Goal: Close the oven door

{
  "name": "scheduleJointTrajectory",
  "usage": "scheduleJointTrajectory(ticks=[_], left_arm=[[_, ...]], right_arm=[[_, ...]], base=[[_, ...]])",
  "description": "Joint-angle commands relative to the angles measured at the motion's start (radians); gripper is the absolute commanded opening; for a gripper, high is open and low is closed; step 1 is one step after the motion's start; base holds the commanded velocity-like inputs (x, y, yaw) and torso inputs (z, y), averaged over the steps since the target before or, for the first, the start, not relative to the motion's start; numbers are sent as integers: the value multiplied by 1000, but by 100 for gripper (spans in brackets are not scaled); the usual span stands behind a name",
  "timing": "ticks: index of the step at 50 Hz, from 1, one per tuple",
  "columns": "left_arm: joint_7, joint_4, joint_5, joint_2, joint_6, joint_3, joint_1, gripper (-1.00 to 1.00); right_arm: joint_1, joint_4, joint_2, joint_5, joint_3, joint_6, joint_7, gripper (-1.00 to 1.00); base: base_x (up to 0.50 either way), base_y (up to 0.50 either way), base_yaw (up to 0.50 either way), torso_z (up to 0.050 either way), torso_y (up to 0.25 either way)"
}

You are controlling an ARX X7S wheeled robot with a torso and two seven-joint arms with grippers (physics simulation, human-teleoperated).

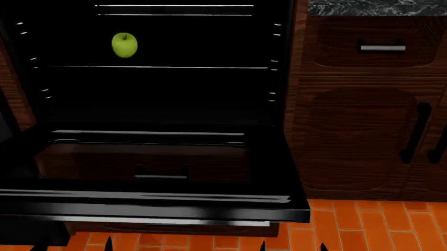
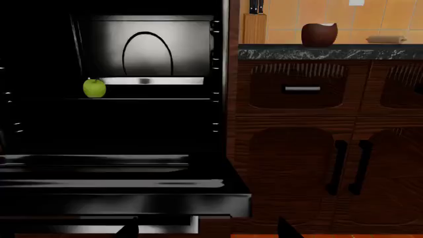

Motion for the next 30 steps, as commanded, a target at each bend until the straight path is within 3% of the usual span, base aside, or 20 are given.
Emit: scheduleJointTrajectory(ticks=[1, 30], left_arm=[[-11, 0, -10, -10, 0, 11, -1, 100], [-84, -1, -69, -74, 24, 87, 1, 100]], right_arm=[[2, 2, 16, 16, -20, -1, 20, 100], [-4, -16, 75, 70, -88, -7, 89, 100]], base=[[0, 0, 0, 0, 0], [0, 0, 0, 0, 0]])
